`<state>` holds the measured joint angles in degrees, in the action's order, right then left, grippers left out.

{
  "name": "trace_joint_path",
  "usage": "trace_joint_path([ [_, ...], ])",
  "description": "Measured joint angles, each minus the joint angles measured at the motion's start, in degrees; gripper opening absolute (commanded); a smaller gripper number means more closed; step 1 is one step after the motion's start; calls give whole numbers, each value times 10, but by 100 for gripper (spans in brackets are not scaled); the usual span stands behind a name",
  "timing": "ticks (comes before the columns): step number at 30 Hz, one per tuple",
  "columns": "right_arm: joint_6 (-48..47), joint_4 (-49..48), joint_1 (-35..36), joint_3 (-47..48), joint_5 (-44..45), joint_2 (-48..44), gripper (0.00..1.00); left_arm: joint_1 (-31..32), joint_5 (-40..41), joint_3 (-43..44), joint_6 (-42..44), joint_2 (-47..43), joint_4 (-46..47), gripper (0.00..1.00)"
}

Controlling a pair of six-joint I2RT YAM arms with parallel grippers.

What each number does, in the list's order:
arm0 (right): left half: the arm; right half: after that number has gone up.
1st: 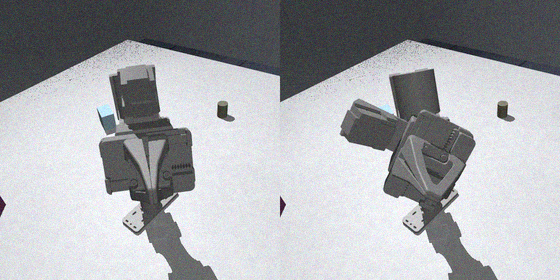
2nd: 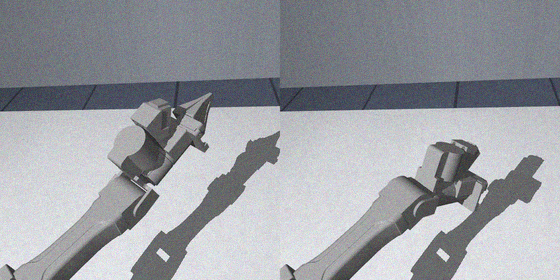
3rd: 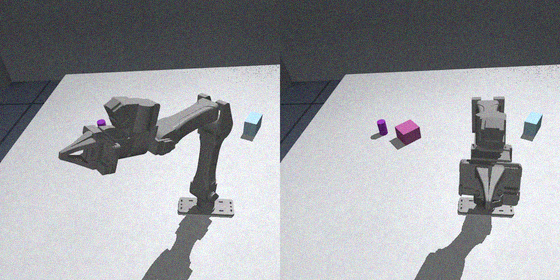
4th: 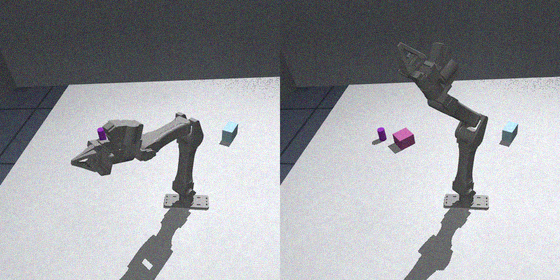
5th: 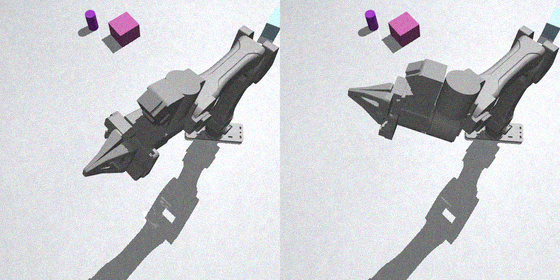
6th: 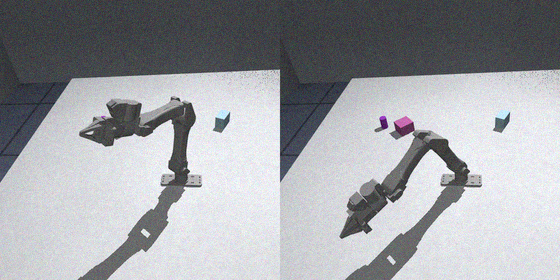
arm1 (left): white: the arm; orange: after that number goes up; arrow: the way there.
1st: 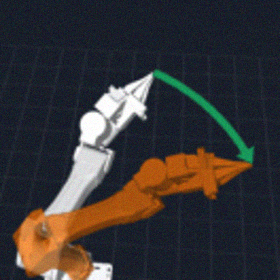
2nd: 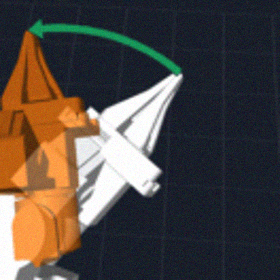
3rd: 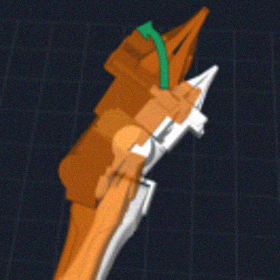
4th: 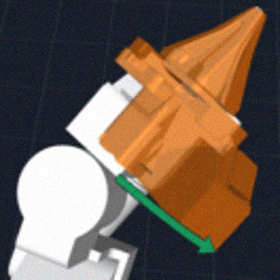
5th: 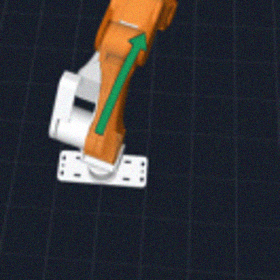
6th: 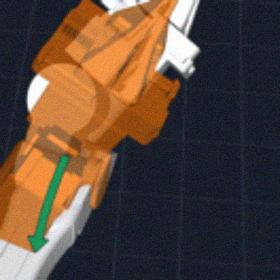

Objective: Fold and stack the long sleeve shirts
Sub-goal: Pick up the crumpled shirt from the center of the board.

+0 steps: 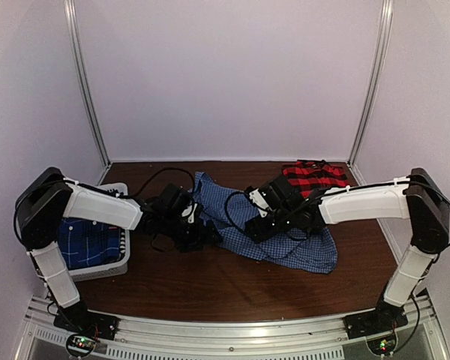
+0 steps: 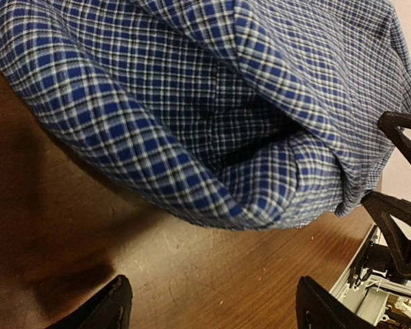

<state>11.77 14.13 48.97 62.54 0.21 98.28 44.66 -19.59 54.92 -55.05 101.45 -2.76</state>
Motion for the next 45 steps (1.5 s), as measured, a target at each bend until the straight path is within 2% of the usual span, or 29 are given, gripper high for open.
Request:
trace_joint_path([
  [5,0,2,0,14,14,24,75,0,0,38,-2,45,5,81],
  [8,1,2,0,21,14,38,72,1,0,65,-2,63,11,75],
  [12,5,2,0,21,16,51,65,2,3,95,-7,86,16,57],
  [15,7,3,0,24,20,57,56,2,7,104,-10,97,17,36],
  [18,11,4,0,31,27,58,42,2,13,105,-11,99,14,17],
  [21,20,7,0,40,37,58,25,2,21,111,-9,99,9,1],
  [23,29,12,0,48,48,58,13,2,27,115,-6,99,7,0],
  [26,32,20,0,57,63,58,5,2,40,116,1,97,-8,0],
  [31,44,45,-16,77,91,48,2,-4,71,116,21,68,-52,0],
  [36,45,76,-60,105,128,0,0,-35,113,130,72,3,-127,0],
  [45,23,98,-155,179,186,-110,0,-79,222,297,201,-75,-289,0],
])
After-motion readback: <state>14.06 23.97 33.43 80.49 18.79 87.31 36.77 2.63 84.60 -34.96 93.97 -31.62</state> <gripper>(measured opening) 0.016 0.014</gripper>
